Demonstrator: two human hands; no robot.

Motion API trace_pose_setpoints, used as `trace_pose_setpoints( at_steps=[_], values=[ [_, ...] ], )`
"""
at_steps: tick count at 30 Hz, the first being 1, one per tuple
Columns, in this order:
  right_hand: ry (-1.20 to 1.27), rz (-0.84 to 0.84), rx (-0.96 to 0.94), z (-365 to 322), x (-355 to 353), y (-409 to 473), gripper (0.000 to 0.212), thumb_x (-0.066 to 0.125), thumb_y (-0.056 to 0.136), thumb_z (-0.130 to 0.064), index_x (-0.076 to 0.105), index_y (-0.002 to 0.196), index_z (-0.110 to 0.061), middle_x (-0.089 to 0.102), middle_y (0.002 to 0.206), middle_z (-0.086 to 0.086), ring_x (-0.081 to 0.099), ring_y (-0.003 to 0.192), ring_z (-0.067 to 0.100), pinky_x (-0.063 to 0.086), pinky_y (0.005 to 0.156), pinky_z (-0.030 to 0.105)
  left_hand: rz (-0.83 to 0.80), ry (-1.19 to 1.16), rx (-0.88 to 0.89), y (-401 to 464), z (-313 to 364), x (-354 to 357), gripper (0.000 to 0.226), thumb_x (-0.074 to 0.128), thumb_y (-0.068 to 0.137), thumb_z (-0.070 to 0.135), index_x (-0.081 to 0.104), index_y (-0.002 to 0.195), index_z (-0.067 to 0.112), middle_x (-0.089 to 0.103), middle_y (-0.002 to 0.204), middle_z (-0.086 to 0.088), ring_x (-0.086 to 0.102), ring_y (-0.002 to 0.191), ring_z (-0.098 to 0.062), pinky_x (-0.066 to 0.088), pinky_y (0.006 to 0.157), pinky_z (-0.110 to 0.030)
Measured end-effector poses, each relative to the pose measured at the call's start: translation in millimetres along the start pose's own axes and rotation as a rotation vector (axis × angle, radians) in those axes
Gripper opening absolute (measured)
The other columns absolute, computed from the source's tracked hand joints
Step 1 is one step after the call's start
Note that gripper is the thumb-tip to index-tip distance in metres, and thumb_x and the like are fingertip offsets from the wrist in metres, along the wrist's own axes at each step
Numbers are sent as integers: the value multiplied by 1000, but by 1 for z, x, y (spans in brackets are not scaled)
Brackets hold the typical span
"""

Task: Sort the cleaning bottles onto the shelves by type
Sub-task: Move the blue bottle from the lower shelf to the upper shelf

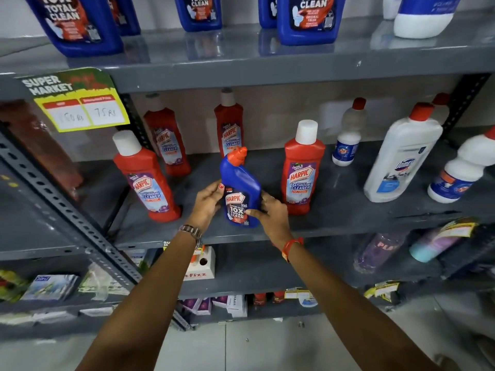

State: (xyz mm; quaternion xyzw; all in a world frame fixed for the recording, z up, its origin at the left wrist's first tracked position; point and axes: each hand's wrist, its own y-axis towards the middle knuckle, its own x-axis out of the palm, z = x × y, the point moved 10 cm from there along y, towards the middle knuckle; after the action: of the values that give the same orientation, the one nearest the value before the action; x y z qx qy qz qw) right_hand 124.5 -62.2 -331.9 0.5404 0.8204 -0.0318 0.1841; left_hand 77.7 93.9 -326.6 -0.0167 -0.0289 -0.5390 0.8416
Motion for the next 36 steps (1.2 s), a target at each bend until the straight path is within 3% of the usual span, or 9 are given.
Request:
trace_pose_setpoints(
  at_steps=[5,10,14,16,19,24,29,33,36],
  values=[
    [34,40,-76,-21,-12,-28,51,76,69,-15,59,116,-15,73,98,14,69,87,25,58,80,46,-27,16,162,-42,39,2,57,56,75,39,51,122,8,73,89,17,66,88,-2,53,73,-16],
    [150,-6,-198,-78,-34,-52,41,73,73,-9,61,111,-16,72,97,9,69,88,23,57,82,43,76,36,260,-73,85,-2,36,46,89,15,51,123,5,73,93,17,63,94,-6,52,78,-18],
    [275,-54,-320,-142,-58,-61,49,70,75,-3,53,115,-27,66,98,-13,66,87,-3,54,81,18,191,4,432,-104,159,5,51,51,80,30,53,121,-1,65,113,-15,60,99,-18,52,86,-29],
    [313,-67,-385,-177,-71,-62,48,70,76,-6,55,119,-19,68,102,-11,66,92,-1,54,84,22,232,-23,540,-121,202,11,54,52,77,33,54,120,2,62,118,-18,58,106,-23,49,91,-32],
    [343,-71,-495,-235,-92,-59,48,70,76,-9,54,121,-13,67,108,-2,66,97,9,55,87,30,237,-76,654,-137,266,20,45,52,78,31,59,112,3,73,92,2,65,90,-13,55,76,-22],
    [339,-50,-617,-319,-116,-38,49,69,76,-5,52,122,-7,62,105,-3,61,87,-2,51,78,11,305,25,741,-134,350,22,19,49,89,28,67,91,23,72,79,12,63,81,-8,52,73,-23],
    [266,-32,-642,-371,-121,2,41,68,76,-2,55,114,-1,67,110,20,65,99,26,54,90,41,380,-59,721,-96,399,8,23,49,90,26,67,95,12,69,80,3,63,71,-8,53,66,-24],
    [239,-70,-555,-380,-107,42,35,64,77,6,55,111,5,64,113,26,62,103,30,51,88,36,411,-103,624,-60,399,-2,32,49,91,24,60,109,0,63,84,0,59,51,1,48,49,-15],
    [207,-51,-489,-370,-96,66,35,65,76,5,57,110,3,65,113,25,62,104,35,51,93,46,411,-115,517,-36,383,-8,31,47,92,21,58,109,-2,61,80,-2,58,48,0,45,40,-11]
  ],
)
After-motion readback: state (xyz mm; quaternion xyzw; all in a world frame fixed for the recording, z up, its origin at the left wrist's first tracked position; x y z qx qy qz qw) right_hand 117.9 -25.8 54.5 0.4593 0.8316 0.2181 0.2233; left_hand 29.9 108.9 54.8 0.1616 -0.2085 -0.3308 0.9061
